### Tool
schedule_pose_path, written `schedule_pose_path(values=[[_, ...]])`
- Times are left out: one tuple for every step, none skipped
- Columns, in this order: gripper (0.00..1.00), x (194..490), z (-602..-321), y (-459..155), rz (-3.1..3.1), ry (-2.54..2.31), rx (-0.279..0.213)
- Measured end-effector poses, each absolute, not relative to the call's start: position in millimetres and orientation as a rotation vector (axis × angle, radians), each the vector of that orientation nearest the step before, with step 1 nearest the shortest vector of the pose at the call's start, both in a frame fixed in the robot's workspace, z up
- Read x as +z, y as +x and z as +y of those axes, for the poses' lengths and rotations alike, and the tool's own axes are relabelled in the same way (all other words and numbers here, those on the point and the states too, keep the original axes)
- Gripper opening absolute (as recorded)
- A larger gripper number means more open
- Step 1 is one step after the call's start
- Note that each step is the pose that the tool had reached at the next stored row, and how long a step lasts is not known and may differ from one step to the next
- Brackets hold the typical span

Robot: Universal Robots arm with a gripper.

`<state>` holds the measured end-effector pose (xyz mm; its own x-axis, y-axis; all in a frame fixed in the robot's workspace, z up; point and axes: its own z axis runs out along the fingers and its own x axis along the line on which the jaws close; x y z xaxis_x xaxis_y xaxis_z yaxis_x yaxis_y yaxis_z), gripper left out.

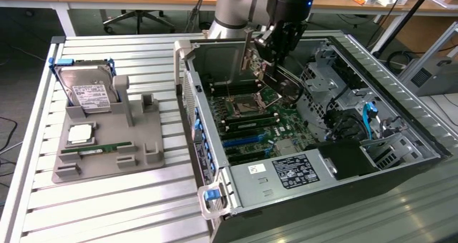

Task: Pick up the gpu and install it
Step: 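Insert the gpu into the slot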

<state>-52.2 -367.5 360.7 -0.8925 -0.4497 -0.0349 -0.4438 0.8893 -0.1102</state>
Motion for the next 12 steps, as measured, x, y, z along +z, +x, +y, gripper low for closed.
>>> schedule_pose_path(values=[[0.27,360.7,-367.5,-52.2,2.995,-0.712,-0.153],[0.27,360.7,-367.5,-52.2,2.994,-0.716,-0.153],[0.27,360.7,-367.5,-52.2,2.993,-0.720,-0.153],[0.27,360.7,-367.5,-52.2,2.991,-0.726,-0.153],[0.27,360.6,-367.5,-52.2,2.990,-0.731,-0.152],[0.27,360.6,-367.5,-52.2,2.989,-0.735,-0.152],[0.27,360.6,-367.5,-52.2,2.988,-0.738,-0.152],[0.27,360.6,-367.5,-52.2,2.986,-0.742,-0.152],[0.27,360.6,-367.5,-52.2,2.985,-0.747,-0.152],[0.27,360.6,-367.5,-52.2,2.984,-0.751,-0.152],[0.27,360.6,-367.5,-52.2,2.983,-0.755,-0.152],[0.27,360.5,-367.5,-52.2,2.982,-0.758,-0.152]])
